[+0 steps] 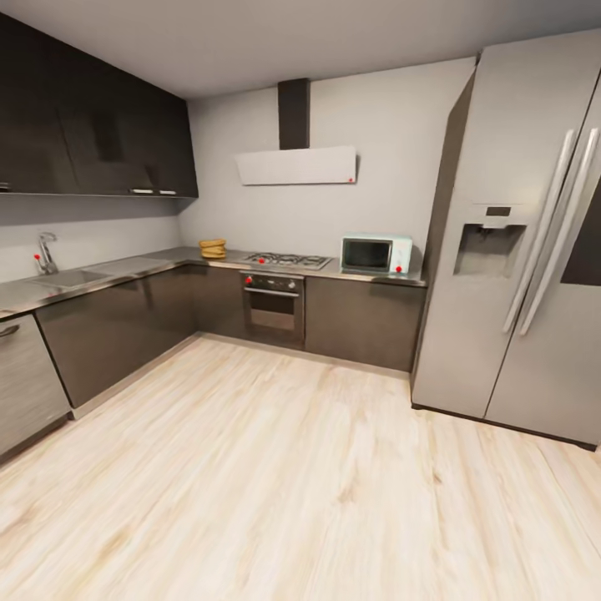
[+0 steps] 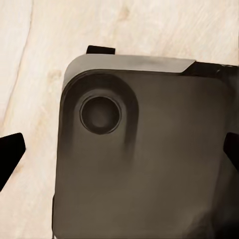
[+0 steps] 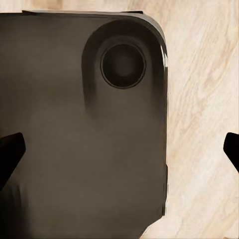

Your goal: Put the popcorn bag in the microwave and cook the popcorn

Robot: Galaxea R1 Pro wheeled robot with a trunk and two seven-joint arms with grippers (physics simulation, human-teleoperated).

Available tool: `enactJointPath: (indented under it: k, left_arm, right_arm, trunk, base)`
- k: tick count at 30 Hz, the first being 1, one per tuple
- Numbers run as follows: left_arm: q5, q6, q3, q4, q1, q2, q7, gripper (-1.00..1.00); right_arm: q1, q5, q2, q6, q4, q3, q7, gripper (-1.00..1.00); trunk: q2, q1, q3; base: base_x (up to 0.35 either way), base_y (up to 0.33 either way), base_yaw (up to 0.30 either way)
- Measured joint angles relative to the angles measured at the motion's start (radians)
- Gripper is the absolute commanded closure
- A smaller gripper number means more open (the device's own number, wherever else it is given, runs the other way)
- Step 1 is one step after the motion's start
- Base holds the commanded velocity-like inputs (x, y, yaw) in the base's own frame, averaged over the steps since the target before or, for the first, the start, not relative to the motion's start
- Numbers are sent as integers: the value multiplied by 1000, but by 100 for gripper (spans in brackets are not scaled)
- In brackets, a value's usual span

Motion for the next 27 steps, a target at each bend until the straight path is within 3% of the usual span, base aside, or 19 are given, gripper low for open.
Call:
enactJointPath:
  k: [15, 27]
  left_arm:
    - [-5, -1, -1, 1, 0, 0, 0, -100]
    - [3, 11, 0, 3, 0, -1, 7, -100]
  right_arm:
    - [0, 1, 1, -8, 0, -3, 0, -100]
    - [0, -6, 2, -3, 0, -6, 0, -100]
  trunk:
    - [0, 0, 0]
    - [0, 0, 0]
  base:
    - [320, 126, 0]
    - [324, 11, 0]
